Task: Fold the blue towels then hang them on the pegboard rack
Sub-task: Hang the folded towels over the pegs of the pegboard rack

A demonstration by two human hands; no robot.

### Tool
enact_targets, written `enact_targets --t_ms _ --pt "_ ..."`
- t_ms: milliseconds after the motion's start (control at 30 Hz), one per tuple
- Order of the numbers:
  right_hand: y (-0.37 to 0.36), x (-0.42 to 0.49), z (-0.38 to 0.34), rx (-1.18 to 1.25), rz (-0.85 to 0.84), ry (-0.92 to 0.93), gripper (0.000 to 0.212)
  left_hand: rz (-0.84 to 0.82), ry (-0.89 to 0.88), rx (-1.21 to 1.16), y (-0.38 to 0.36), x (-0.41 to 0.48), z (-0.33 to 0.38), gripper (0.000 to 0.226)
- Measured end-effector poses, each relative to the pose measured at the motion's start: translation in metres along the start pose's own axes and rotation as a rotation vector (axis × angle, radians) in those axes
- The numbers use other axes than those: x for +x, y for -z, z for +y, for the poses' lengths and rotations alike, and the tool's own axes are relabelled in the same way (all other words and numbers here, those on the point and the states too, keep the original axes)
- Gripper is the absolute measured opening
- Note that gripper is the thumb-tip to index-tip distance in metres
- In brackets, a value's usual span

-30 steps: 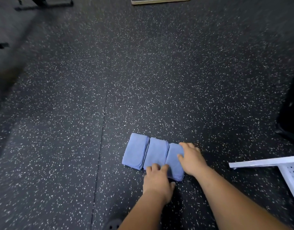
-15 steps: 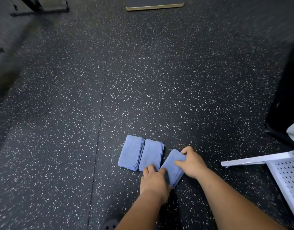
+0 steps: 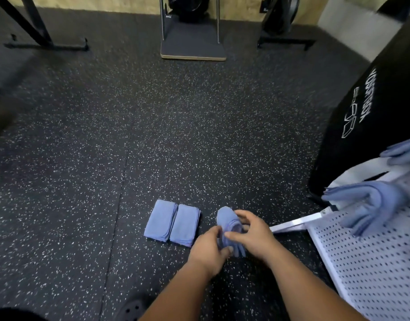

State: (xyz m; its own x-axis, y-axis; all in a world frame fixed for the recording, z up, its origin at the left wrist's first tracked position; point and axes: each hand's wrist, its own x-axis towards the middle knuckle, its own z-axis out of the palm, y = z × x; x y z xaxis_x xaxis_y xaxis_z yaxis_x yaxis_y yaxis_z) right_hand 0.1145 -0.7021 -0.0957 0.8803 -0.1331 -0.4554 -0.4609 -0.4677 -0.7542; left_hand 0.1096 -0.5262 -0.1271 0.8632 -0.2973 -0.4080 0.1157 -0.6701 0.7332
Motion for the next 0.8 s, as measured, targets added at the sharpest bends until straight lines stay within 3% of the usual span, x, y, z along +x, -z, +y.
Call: enact_targets --t_ms 200,533,800 --pt "0.037 -0.068 -0.005 0.089 0.162 0.055 0.053 0.097 -0.127 0.032 0.01 -0.025 0.056 0.04" --pt "0.072 -0.171 -0.013 -0.076 0.593 0.075 0.025 0.117 -0.339 -0.044 -0.017 -0.082 0.117 0.02" --pt "0.093 -0.209 -0.004 0.034 0.971 0.097 0.03 0.112 -0.442 -0.127 -0.044 -0.093 0.174 0.024"
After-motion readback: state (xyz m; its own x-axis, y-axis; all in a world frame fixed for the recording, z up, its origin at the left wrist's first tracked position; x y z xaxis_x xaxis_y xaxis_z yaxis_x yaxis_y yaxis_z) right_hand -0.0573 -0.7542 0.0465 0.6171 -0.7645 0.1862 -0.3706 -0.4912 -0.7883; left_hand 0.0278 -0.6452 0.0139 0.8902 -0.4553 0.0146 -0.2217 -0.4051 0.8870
